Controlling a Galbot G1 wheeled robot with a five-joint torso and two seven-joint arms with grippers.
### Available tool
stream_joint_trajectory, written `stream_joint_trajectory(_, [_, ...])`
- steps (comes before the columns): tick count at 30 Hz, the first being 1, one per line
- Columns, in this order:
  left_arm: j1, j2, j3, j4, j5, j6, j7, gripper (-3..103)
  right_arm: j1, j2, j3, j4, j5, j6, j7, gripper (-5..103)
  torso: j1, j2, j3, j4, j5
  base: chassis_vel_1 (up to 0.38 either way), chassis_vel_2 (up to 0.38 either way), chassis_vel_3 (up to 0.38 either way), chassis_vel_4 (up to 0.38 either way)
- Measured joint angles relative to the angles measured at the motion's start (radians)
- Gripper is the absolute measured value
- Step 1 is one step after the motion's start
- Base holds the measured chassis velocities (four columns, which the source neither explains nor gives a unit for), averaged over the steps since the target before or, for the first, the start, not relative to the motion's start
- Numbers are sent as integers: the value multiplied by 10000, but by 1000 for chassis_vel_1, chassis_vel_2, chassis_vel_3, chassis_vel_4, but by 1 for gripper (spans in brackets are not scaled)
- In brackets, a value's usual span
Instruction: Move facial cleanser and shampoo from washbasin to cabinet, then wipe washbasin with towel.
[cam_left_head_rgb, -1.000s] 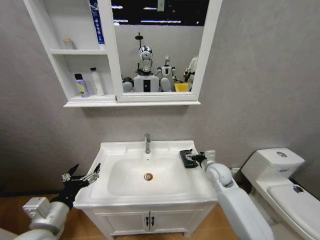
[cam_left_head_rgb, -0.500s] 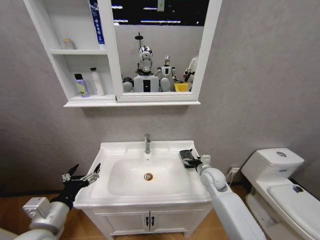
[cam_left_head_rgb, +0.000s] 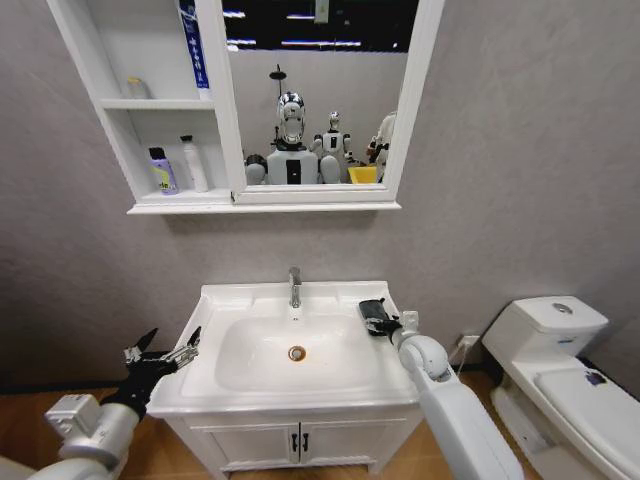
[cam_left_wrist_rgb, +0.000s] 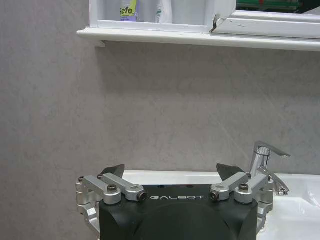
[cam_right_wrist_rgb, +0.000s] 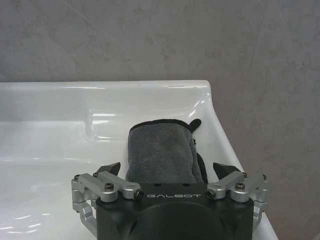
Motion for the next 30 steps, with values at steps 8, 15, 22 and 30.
stream_joint_trajectory(8, [-1, 0, 0, 0, 0, 0, 0, 100, 0, 53, 97, -174, -46, 0, -211, 79, 0, 1, 0, -1, 0, 0, 0, 0, 0])
stream_joint_trajectory(15, [0, 0, 0, 0, 0, 0, 0, 100, 24, 108, 103, -216, -43, 1, -259, 52, 0, 1, 0, -1, 0, 0, 0, 0, 0])
stream_joint_trajectory(22, [-1, 0, 0, 0, 0, 1, 0, 100, -34, 106, 182, -221, -46, 4, -330, 30, 0, 1, 0, -1, -1, 0, 0, 0, 0])
stream_joint_trajectory(30, [0, 0, 0, 0, 0, 0, 0, 100, -284, 44, 399, -87, -95, 6, -575, 4, 0, 1, 0, -1, 0, 0, 0, 0, 0])
